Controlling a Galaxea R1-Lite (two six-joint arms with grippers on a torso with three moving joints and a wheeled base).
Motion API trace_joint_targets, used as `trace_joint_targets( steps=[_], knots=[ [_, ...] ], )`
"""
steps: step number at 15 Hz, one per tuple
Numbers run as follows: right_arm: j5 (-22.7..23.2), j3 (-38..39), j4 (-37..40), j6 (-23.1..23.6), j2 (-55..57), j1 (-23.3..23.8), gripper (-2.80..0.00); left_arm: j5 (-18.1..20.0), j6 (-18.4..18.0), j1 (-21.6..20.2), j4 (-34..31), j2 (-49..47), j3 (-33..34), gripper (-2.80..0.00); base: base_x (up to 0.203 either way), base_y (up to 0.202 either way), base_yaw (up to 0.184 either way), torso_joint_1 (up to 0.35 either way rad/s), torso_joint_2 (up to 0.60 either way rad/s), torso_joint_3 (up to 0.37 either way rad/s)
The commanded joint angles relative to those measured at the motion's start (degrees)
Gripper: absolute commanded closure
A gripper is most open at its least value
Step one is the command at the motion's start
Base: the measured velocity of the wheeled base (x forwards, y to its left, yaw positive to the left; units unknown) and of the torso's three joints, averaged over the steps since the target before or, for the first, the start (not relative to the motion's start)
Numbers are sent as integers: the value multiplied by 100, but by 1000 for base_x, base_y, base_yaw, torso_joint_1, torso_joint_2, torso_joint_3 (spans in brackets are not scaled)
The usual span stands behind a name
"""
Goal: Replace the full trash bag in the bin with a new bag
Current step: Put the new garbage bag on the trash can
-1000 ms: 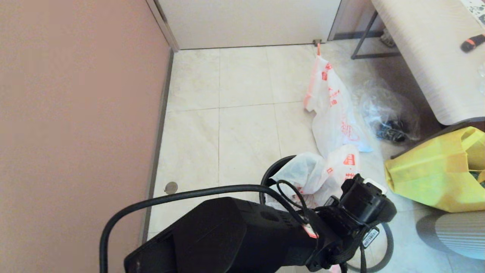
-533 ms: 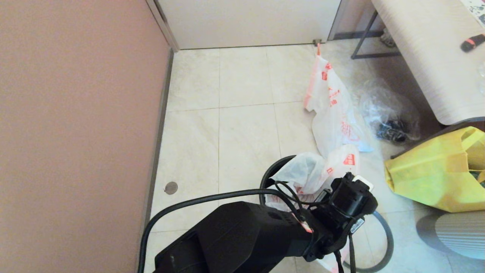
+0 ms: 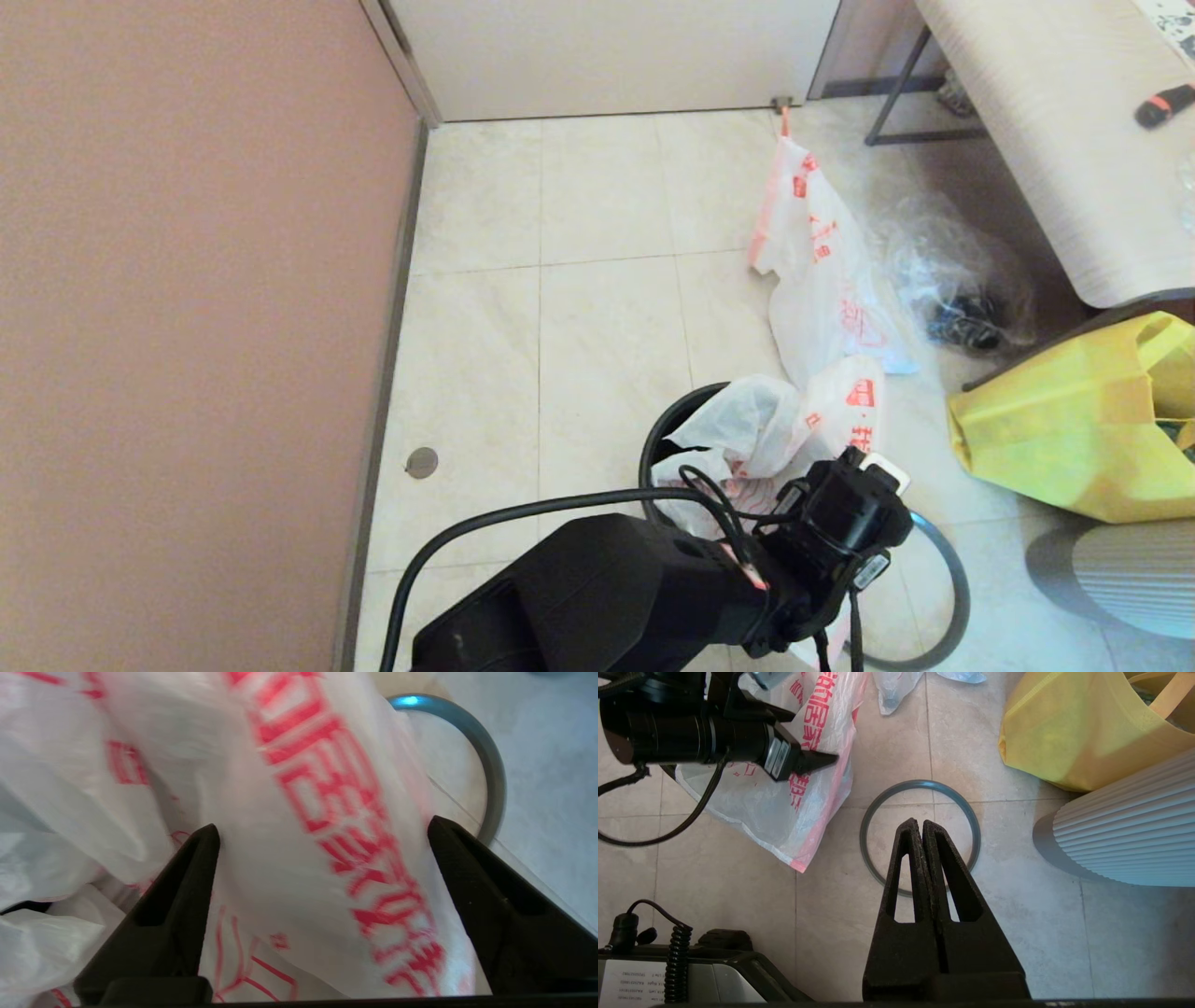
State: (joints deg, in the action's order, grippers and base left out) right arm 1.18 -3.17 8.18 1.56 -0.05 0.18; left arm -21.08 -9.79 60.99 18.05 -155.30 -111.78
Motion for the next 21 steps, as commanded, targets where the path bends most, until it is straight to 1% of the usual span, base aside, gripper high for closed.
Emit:
trace_joint_targets(
  steps=[1, 9, 11, 12, 16, 21],
  knots=[
    [5, -6, 8, 2, 5, -1, 0, -19, -5, -8, 74, -11, -2, 0, 0, 0, 0, 0, 0, 0],
    [5, -5, 8, 2, 5, -1, 0, -23, 28, -19, 89, 64, 7, 0, 0, 0, 0, 0, 0, 0],
    [5, 1, 8, 2, 5, -1, 0, -109, 183, -8, 93, 297, 119, 0, 0, 0, 0, 0, 0, 0],
    [5, 0, 8, 2, 5, -1, 0, -134, 305, 6, 89, 428, 294, 0, 0, 0, 0, 0, 0, 0],
    [5, -2, 8, 2, 5, -1, 0, -150, 545, 14, 196, 1020, 1233, 0, 0, 0, 0, 0, 0, 0],
    [5, 1, 8, 2, 5, -1, 0, -139, 655, -153, 957, 1845, 2580, 0, 0, 0, 0, 0, 0, 0]
  ],
)
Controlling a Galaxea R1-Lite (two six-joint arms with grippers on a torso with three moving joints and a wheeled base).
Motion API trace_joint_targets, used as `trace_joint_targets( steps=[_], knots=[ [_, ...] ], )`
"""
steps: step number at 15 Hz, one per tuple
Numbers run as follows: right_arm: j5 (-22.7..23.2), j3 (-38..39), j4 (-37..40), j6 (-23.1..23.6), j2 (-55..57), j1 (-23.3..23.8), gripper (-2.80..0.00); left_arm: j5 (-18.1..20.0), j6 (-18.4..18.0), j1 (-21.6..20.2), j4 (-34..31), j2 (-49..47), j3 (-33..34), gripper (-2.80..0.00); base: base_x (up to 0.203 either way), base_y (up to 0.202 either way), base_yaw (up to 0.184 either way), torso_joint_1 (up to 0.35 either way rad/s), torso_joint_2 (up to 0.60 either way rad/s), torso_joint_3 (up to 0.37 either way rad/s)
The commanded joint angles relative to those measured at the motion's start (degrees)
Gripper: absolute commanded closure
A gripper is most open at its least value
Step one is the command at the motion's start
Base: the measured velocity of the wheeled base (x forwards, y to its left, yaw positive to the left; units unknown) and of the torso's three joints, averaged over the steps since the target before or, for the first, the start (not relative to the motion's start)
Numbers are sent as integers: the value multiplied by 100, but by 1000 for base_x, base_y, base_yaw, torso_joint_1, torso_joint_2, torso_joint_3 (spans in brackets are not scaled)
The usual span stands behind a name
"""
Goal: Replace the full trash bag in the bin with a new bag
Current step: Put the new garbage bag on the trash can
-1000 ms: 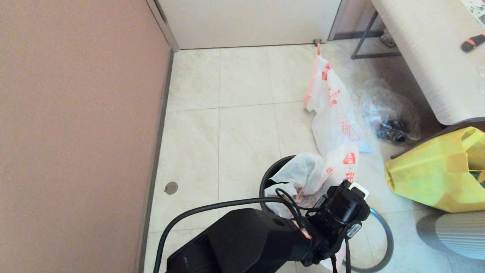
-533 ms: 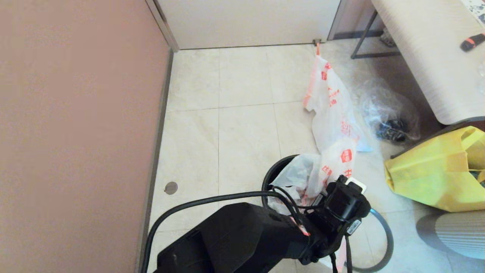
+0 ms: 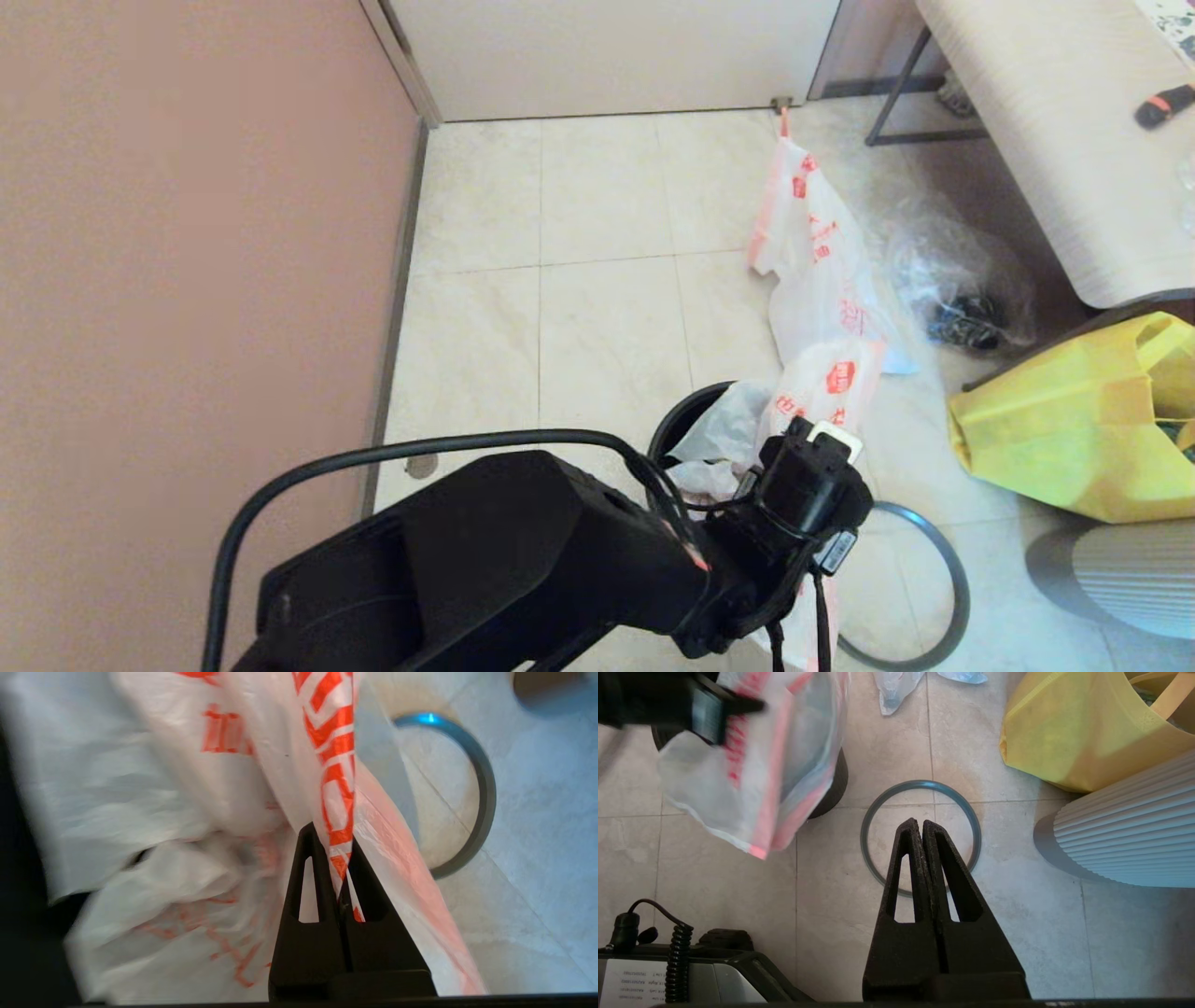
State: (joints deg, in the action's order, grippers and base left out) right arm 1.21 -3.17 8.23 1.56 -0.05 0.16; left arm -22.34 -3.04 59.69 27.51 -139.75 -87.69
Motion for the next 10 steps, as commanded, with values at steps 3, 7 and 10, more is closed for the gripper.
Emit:
trace_joint_targets(
  steps=[3, 7, 10],
  knots=[
    [2, -3, 3, 2, 5, 2, 0, 2, 314, -129, 257, 704, 900, 0, 0, 0, 0, 0, 0, 0],
    [2, -5, 3, 2, 5, 2, 0, 11, 396, -445, 617, 957, 1454, 0, 0, 0, 0, 0, 0, 0],
    [2, 1, 3, 2, 5, 2, 0, 18, 406, -763, 855, 1298, 1995, 0, 0, 0, 0, 0, 0, 0]
  ],
)
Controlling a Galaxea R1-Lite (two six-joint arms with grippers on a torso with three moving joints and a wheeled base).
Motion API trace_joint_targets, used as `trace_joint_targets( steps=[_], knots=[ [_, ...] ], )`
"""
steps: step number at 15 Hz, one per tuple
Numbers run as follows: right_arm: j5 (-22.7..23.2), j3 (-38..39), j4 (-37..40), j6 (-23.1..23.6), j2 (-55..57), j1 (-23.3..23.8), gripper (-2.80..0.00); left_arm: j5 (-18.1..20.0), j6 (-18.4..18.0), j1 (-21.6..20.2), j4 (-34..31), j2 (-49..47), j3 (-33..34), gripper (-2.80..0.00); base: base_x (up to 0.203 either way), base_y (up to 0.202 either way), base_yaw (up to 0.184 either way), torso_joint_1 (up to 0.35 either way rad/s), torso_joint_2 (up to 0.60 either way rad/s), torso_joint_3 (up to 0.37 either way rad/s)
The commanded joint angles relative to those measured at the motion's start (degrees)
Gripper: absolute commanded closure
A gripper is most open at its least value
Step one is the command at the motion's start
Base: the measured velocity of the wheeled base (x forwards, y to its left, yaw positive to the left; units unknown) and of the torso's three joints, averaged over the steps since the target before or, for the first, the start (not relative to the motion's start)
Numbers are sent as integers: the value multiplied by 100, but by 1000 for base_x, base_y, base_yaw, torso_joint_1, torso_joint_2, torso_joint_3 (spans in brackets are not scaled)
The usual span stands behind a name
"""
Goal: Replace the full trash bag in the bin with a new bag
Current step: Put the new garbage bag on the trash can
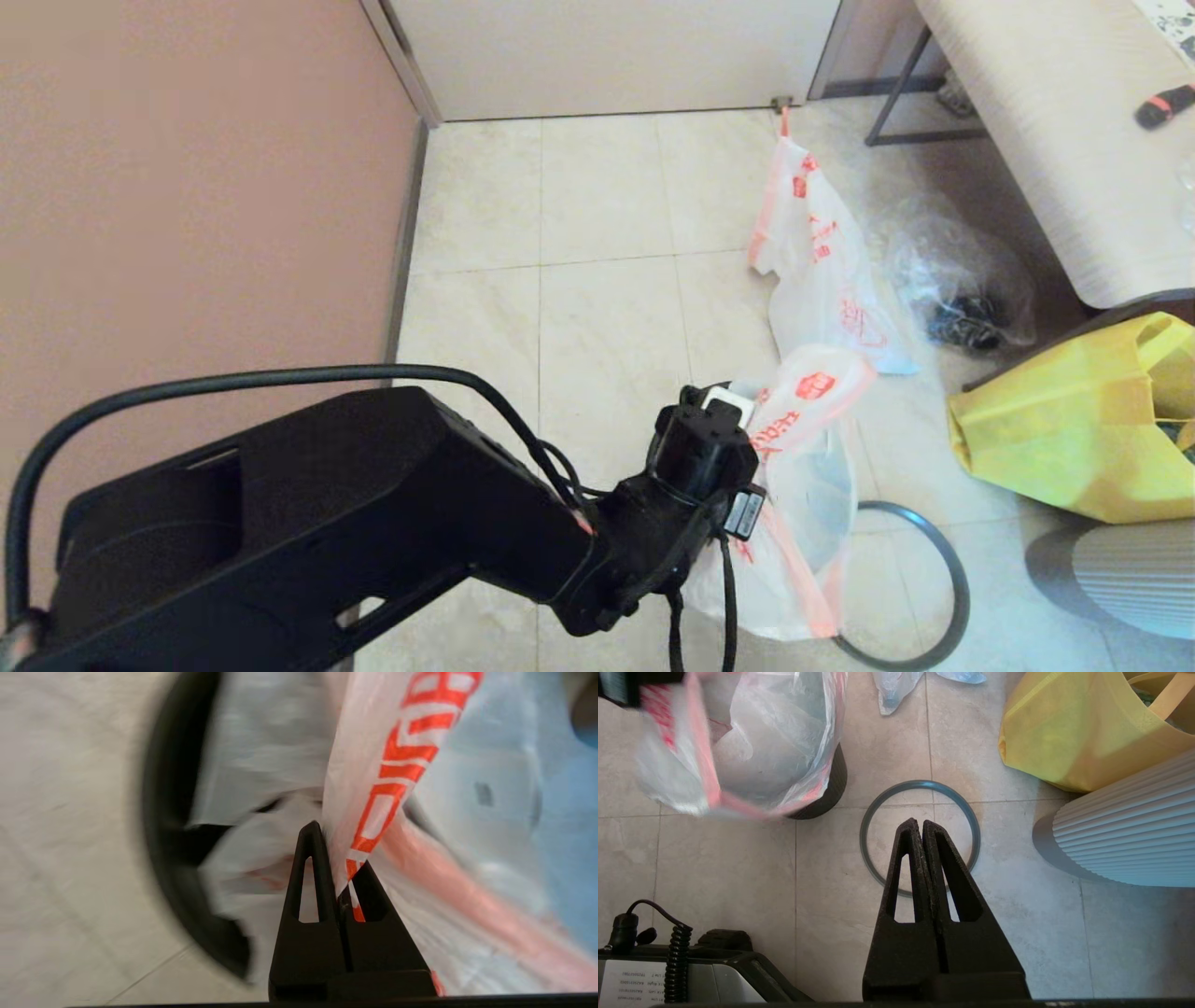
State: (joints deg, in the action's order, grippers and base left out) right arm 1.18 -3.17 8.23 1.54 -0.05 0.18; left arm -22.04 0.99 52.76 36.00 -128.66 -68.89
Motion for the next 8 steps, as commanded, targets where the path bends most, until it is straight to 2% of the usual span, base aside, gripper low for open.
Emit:
trace_joint_targets(
  steps=[1, 5, 8],
  knots=[
    [5, 1, 3, 5, 5, -1, 0, -11, 6, -162, 114, 248, 275, 0, 0, 0, 0, 0, 0, 0],
    [5, 0, 3, 5, 5, -1, 0, -28, 4, -537, 672, 292, 1018, 0, 0, 0, 0, 0, 0, 0],
    [5, 1, 3, 5, 5, -1, 0, -35, -48, -605, 1285, 298, 1856, 0, 0, 0, 0, 0, 0, 0]
  ],
)
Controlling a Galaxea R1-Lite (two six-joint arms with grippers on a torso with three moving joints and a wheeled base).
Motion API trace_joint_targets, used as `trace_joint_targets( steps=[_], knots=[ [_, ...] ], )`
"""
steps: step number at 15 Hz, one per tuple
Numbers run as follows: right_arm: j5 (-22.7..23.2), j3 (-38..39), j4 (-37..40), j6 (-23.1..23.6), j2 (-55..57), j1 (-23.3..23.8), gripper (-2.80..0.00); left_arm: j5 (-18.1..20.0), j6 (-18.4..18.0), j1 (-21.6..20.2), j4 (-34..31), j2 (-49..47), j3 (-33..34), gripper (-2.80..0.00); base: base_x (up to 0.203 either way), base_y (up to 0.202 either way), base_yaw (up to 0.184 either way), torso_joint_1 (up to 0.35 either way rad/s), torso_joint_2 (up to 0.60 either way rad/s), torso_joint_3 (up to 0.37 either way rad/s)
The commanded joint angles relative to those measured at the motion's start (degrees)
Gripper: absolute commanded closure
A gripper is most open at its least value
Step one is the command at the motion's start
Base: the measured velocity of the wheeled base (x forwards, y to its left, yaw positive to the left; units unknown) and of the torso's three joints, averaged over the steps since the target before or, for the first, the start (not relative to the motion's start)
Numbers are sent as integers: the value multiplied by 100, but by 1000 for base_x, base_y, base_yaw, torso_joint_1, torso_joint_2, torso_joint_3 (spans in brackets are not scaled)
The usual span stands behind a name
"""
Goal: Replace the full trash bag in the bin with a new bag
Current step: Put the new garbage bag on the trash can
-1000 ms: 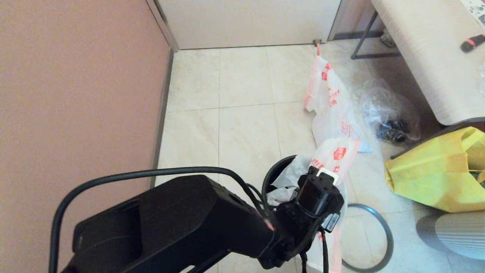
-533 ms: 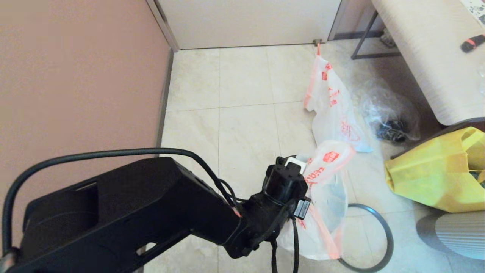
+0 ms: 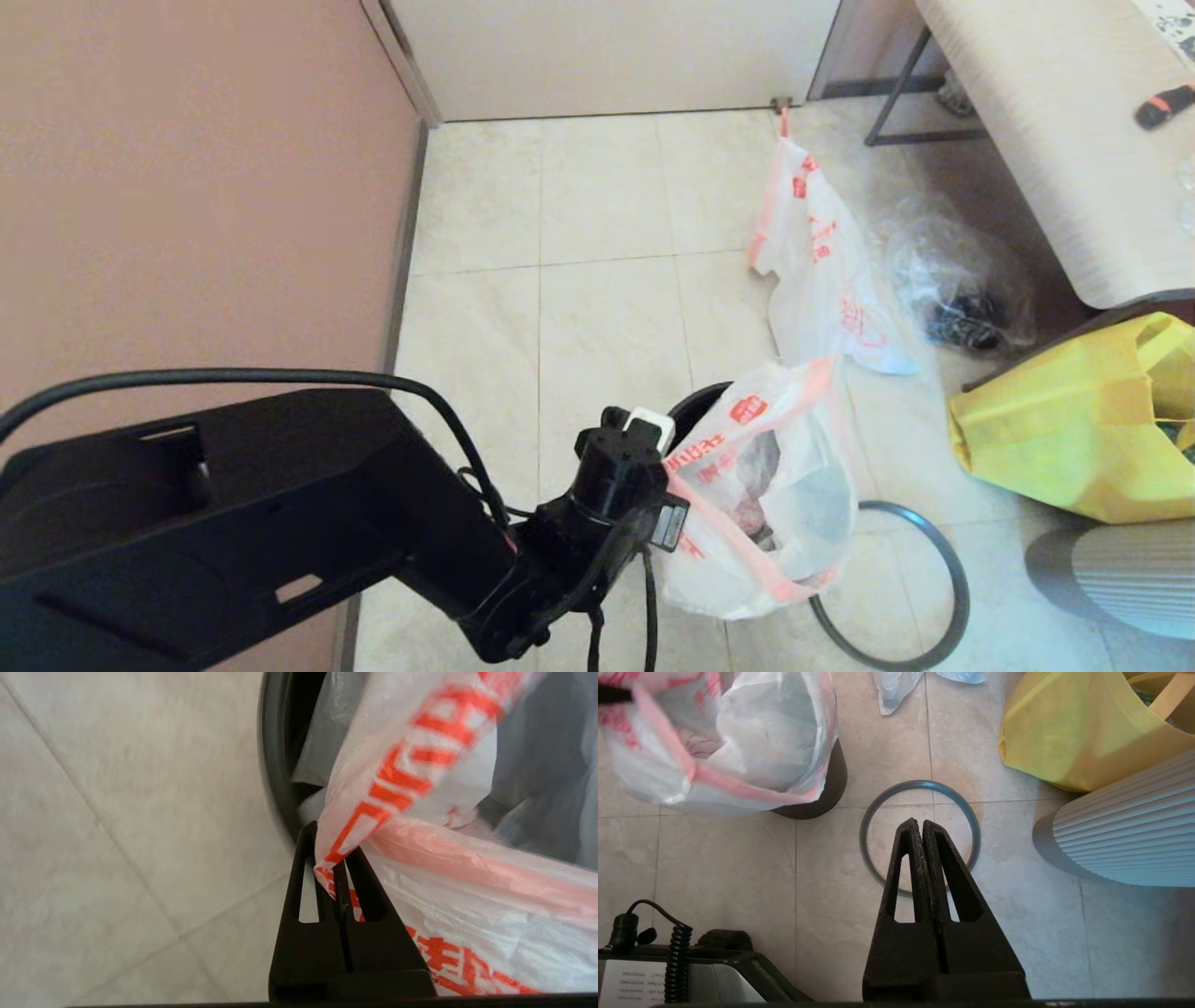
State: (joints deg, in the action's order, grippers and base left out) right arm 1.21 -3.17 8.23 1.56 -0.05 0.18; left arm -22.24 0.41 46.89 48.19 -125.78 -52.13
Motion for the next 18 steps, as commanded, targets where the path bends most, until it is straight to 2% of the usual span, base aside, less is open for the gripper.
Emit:
trace_joint_targets(
  steps=[1, 4, 7, 10, 13, 15, 18],
  knots=[
    [2, 1, 4, 2, 5, -1, 0, -17, -19, -94, 210, 11, 363, 0, 0, 0, 0, 0, 0, 0],
    [2, -8, 4, 2, 5, -1, 0, -17, -82, -658, 307, -168, 517, 0, 0, 0, 0, 0, 0, 0],
    [2, 0, 4, 11, 5, -1, 0, -18, -154, -954, 357, -466, 537, 0, 0, 0, 0, 0, 0, 0],
    [11, 1, 4, 56, 5, -1, 0, -15, -336, -828, 969, -544, 685, 0, 0, 0, 0, 0, 0, 0],
    [3, -41, 3, 399, 3, -1, 0, -18, -374, -593, 1043, -474, 713, 0, 0, 0, 0, 0, 0, 0],
    [-1, -492, 135, 417, 104, -1, 0, -18, -354, -545, 1056, -398, 823, 0, 0, 0, 0, 0, 0, 0],
    [-54, -1304, 335, 405, 1301, 0, 0, -9, -329, -476, 1255, -316, 1018, 0, 0, 0, 0, 0, 0, 0]
  ],
)
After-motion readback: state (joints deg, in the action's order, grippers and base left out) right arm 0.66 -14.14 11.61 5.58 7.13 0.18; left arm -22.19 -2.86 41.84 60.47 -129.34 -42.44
